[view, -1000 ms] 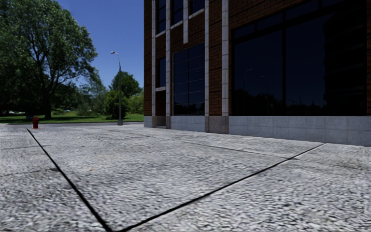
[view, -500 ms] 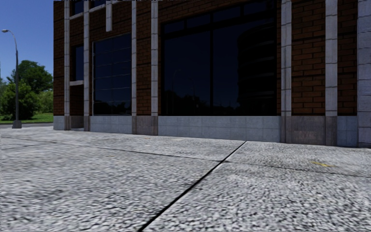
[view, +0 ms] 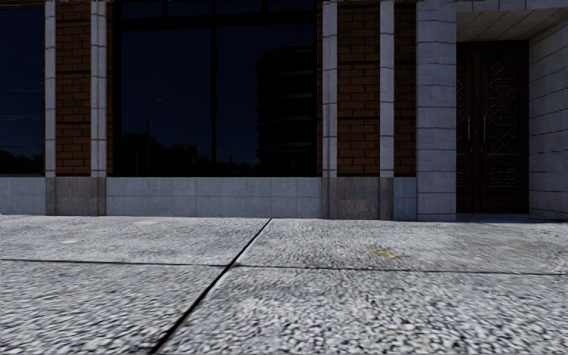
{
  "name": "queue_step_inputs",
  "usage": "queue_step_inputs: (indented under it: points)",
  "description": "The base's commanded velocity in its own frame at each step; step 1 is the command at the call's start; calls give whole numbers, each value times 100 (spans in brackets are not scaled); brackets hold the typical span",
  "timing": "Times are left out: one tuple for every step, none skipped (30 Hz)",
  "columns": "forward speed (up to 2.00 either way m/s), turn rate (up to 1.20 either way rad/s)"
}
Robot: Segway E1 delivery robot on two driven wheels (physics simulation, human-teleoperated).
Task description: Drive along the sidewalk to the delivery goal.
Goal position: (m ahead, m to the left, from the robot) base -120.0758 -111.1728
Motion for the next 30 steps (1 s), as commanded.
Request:
queue_step_inputs:
  points:
    - [143, -89]
    - [143, -90]
    - [143, -90]
    - [143, -91]
    - [143, -91]
    - [143, -91]
    - [143, -91]
    - [143, -91]
    - [143, -91]
    - [143, -91]
    - [143, -91]
    - [143, -91]
    - [143, -91]
    - [143, -91]
    - [143, -91]
    - [144, -91]
    - [146, -91]
    - [146, -91]
    - [164, -91]
    - [200, -91]
    - [200, -91]
    - [200, -91]
    - [200, -91]
    - [200, -91]
    - [200, -91]
    - [200, -91]
    - [200, -91]
    - [200, -91]
    - [200, -91]
    - [200, -91]
